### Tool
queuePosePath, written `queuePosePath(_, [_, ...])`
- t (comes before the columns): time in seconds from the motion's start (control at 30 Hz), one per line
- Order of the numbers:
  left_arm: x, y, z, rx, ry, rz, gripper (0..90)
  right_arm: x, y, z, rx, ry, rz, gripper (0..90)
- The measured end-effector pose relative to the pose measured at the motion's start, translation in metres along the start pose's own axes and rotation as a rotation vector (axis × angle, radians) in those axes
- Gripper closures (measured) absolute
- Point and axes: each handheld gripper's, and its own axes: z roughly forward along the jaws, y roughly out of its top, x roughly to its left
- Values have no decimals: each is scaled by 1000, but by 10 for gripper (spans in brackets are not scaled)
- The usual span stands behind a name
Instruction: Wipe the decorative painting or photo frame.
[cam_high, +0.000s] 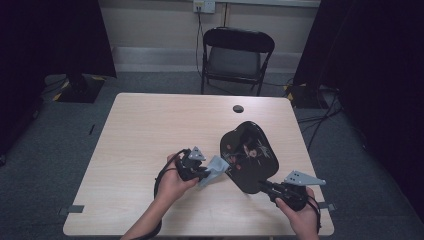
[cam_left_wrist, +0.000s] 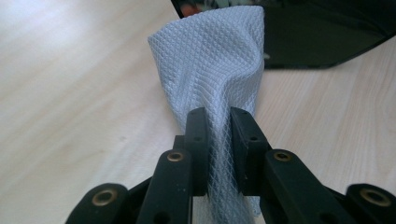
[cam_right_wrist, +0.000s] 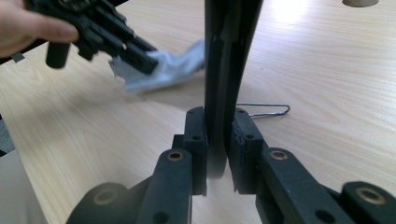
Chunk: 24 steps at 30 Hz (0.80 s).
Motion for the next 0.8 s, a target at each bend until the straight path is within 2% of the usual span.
queuePosePath(0.1, [2, 10, -14, -43, 3, -11, 783, 0, 0, 0, 0, -2, 0, 795])
queuePosePath(0.27, [3, 31, -38, -99, 24, 5, 782, 0, 0, 0, 0, -3, 2, 795])
queuePosePath(0.5, [0, 65, -61, -216, 35, 25, 782, 0, 0, 0, 1, -1, 1, 795])
queuePosePath(0.63, [-6, 78, -63, -233, 38, 53, 781, 0, 1, 0, -1, -1, 1, 795])
queuePosePath(0.8, [-10, 82, -52, -205, 31, 61, 781, 0, 0, 1, 1, -2, 2, 795])
